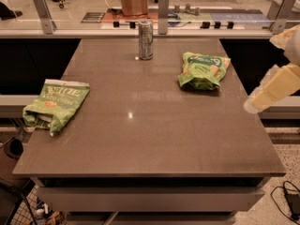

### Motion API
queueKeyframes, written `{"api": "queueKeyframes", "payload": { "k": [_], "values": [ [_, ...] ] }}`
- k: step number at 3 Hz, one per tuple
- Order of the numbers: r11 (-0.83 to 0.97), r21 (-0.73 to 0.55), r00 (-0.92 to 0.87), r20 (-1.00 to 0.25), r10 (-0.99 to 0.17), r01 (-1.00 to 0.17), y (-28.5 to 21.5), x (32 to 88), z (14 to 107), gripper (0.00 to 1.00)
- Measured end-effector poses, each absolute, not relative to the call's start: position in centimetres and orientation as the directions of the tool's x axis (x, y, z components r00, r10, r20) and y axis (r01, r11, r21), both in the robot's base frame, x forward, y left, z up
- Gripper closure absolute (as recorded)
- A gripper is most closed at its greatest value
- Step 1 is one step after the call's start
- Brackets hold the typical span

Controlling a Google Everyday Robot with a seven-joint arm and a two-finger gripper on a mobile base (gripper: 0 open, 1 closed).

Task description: Move redbull can near green jalapeno chip bag

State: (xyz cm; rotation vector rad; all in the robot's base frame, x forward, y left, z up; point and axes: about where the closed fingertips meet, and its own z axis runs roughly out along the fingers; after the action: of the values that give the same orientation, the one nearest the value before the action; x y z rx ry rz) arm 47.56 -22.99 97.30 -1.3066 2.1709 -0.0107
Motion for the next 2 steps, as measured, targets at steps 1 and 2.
{"api": "queueKeyframes", "payload": {
  "k": [1,2],
  "values": [
    [0.615,-0.35,-0.361,-0.569,-0.739,-0.706,-23.2,49.8,98.4,0.0],
    [0.664,-0.378,-0.334,-0.643,-0.69,-0.645,-22.5,53.0,99.5,0.0]
  ]
}}
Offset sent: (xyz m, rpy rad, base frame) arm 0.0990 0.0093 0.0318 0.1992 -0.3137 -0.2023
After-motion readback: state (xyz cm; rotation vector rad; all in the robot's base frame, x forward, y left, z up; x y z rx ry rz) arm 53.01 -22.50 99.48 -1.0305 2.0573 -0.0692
